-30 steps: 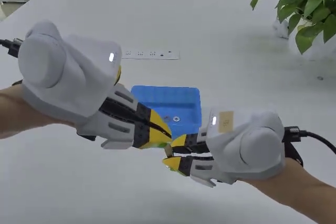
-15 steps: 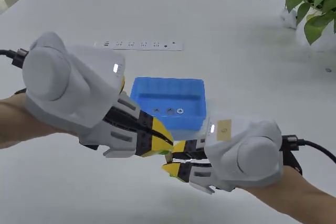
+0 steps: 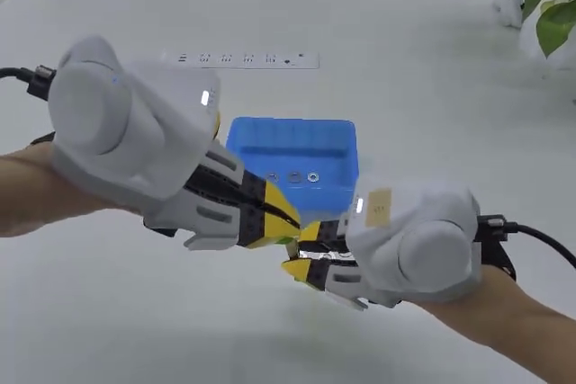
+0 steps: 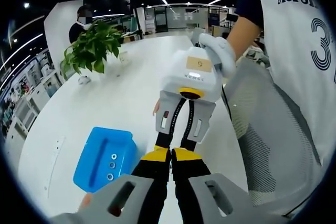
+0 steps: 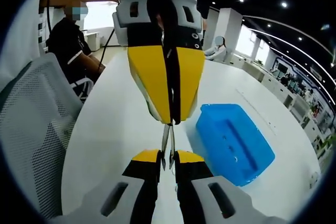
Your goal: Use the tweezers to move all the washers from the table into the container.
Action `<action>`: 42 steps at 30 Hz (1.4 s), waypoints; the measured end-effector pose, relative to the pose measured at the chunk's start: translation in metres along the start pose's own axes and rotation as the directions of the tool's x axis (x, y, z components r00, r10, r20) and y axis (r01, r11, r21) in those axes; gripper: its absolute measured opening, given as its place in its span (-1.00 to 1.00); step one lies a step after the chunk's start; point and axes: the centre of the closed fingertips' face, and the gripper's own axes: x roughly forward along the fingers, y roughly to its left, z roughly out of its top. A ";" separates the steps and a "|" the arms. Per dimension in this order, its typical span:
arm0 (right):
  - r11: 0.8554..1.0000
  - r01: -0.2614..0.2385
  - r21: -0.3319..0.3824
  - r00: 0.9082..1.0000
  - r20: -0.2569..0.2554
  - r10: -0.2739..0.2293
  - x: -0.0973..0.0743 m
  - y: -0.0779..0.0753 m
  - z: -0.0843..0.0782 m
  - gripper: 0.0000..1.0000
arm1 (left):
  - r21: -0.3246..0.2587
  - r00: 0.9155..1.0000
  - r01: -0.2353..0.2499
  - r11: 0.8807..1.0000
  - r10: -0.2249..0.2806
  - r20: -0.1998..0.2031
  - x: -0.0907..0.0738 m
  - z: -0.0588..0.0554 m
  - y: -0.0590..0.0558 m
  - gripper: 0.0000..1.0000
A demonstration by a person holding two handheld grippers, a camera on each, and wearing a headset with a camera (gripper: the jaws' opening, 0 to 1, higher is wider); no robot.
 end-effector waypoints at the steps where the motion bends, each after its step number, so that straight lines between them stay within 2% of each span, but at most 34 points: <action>1: 1.000 0.000 0.004 1.000 -0.001 0.000 0.000 -0.001 -0.001 -0.76 | 0.001 1.000 -0.001 1.000 0.001 -0.001 0.001 0.000 0.001 -0.89; 8: 1.000 0.010 0.018 1.000 -0.001 -0.010 0.002 -0.008 -0.005 -0.76 | 0.004 1.000 -0.004 1.000 0.004 -0.005 0.004 -0.002 0.010 -0.89; 22: 0.998 0.001 0.056 1.000 0.003 -0.002 0.011 -0.011 -0.012 -0.76 | -0.003 1.000 0.003 1.000 -0.003 -0.023 0.011 -0.010 0.016 -0.89; 42: 0.996 0.007 0.083 1.000 0.004 -0.008 0.013 -0.012 -0.016 -0.76 | -0.011 1.000 0.015 1.000 -0.015 -0.015 0.016 -0.010 0.018 -0.89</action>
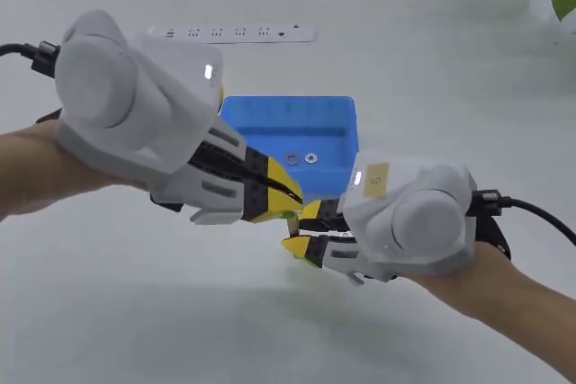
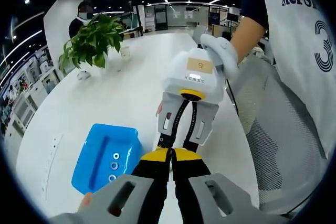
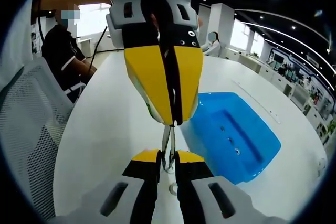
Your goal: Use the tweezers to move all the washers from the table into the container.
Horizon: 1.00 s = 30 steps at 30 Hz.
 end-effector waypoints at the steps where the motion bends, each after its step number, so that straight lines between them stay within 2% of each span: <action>1: 1.000 0.000 0.000 1.000 -0.001 0.000 0.000 0.000 0.000 -0.76 | 0.001 1.000 0.000 1.000 0.000 0.000 0.000 0.000 0.000 -0.89; 15: 1.000 -0.001 0.001 1.000 -0.014 0.001 -0.002 0.001 -0.005 -0.76 | -0.008 1.000 0.009 1.000 -0.009 0.014 0.003 0.002 0.000 -0.89; 23: 1.000 0.001 0.027 1.000 -0.010 0.000 -0.002 0.002 -0.005 -0.78 | -0.021 1.000 0.014 1.000 -0.014 0.022 0.002 0.001 -0.002 -0.89; 30: 1.000 -0.001 0.031 1.000 -0.018 0.001 -0.003 0.003 -0.005 -0.78 | -0.009 1.000 0.012 1.000 -0.012 0.006 0.002 0.001 -0.002 -0.89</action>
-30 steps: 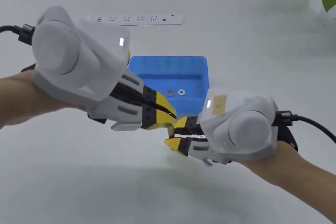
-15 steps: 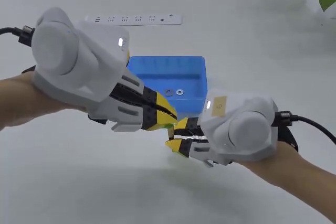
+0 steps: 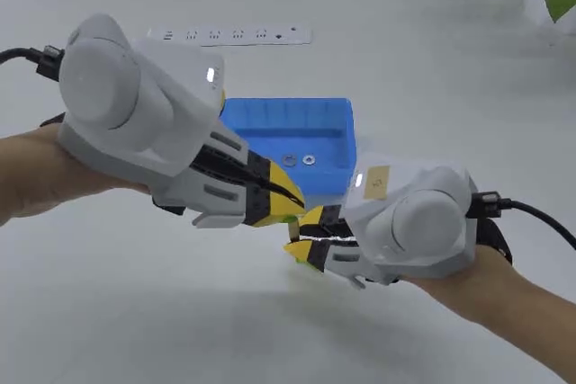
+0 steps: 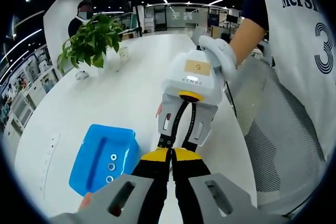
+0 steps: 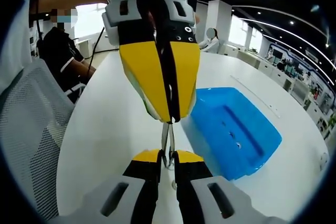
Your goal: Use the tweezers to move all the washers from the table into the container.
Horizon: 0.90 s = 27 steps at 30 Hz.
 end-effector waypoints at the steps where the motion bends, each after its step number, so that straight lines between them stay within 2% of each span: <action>1: 1.000 0.000 0.002 1.000 0.001 0.000 -0.001 0.000 0.000 -0.78 | 0.000 1.000 -0.001 1.000 0.001 -0.001 -0.001 0.000 0.000 -0.89; 18: 0.999 0.020 -0.035 1.000 0.017 -0.019 -0.010 -0.002 0.020 -0.78 | 0.035 0.999 -0.035 0.999 0.035 -0.009 -0.022 0.011 -0.001 -0.90; 27: 0.997 0.035 -0.065 0.999 0.031 -0.033 -0.017 -0.006 0.037 -0.78 | 0.067 0.998 -0.056 0.996 0.056 -0.001 -0.034 0.023 0.001 -0.90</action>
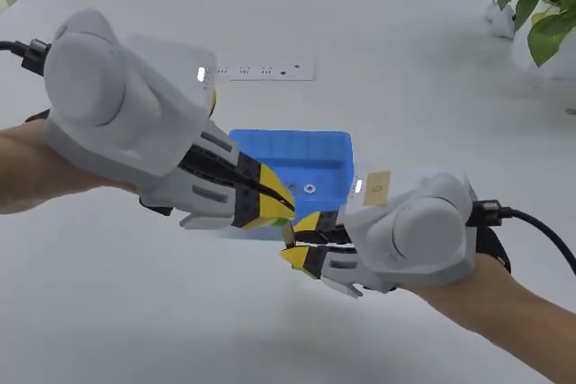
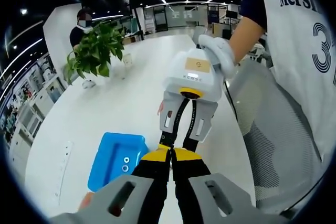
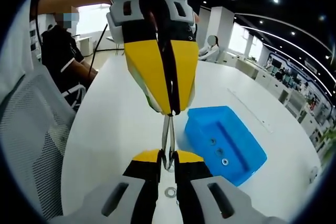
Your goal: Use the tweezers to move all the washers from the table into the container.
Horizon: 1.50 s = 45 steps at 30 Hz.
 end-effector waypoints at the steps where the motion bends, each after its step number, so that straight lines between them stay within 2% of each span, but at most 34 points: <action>1: 1.000 0.002 -0.004 1.000 0.002 -0.002 -0.001 -0.001 0.002 -0.78 | 0.004 1.000 -0.004 1.000 0.004 0.001 -0.002 0.002 0.001 -0.90; 5: 0.999 0.013 -0.042 1.000 0.012 -0.013 -0.004 -0.006 0.011 -0.78 | 0.024 1.000 -0.020 1.000 0.020 0.004 -0.010 0.007 0.005 -0.90; 13: 0.997 0.036 -0.063 0.999 0.033 -0.034 -0.007 -0.020 0.028 -0.78 | 0.059 0.998 -0.055 0.997 0.054 0.012 -0.021 0.018 0.016 -0.90; 26: 0.994 0.072 -0.078 0.996 0.065 -0.067 -0.006 -0.051 0.046 -0.78 | 0.103 0.997 -0.082 0.991 0.081 0.013 -0.031 0.029 0.045 -0.90; 38: 0.994 0.088 -0.062 0.994 0.064 -0.084 0.002 -0.073 0.041 -0.78 | 0.111 0.997 -0.078 0.991 0.077 0.013 -0.026 0.022 0.069 -0.89; 45: 0.995 0.084 -0.051 0.995 0.055 -0.081 0.011 -0.082 0.035 -0.78 | 0.104 0.997 -0.074 0.992 0.073 0.009 -0.018 0.010 0.085 -0.89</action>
